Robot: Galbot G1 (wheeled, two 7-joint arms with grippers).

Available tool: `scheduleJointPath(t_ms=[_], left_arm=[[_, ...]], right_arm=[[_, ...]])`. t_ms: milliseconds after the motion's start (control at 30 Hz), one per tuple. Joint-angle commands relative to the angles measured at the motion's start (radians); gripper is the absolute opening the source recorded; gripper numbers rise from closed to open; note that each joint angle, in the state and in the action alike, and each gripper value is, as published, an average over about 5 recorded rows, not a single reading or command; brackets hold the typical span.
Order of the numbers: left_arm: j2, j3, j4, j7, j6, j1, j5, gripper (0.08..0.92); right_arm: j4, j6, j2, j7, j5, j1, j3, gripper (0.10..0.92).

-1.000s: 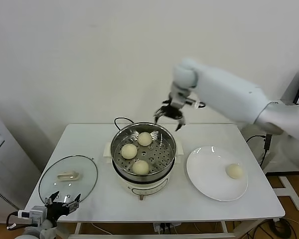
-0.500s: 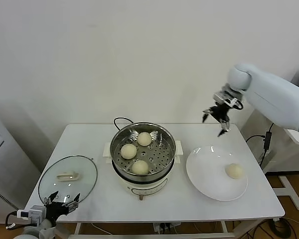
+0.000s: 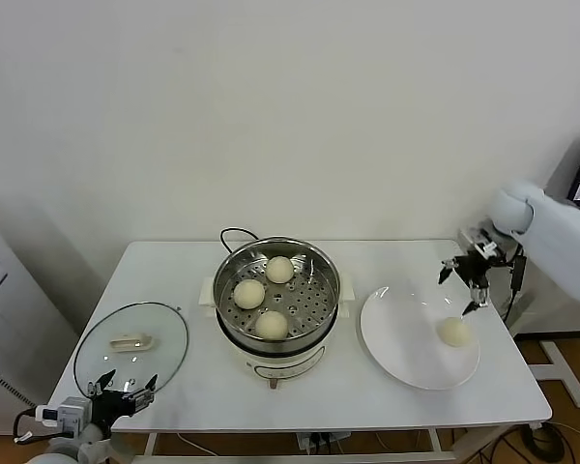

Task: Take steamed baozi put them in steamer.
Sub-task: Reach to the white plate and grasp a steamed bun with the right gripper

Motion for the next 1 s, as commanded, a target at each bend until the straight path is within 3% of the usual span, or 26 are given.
scheduleJointPath(t_ms=[33, 667, 1000], left_arm=[[0.001, 0.002, 0.002, 0.0, 0.002, -0.001, 0.001, 0.823], [0.001, -0.001, 0.002, 0.0, 0.001, 0.002, 0.002, 0.823], [0.0, 0.0, -0.004, -0.001, 0.004, 0.002, 0.003, 0.823]], right_arm=[[-0.062, 0.015, -0.006, 0.045, -0.142, -0.201, 0.194, 0.823], [-0.149, 0.042, 0.091, 0.105, -0.288, -0.303, 0.325, 0.807], [-0.146, 0.037, 0.082, 0.103, -0.311, -0.31, 0.358, 0.561]])
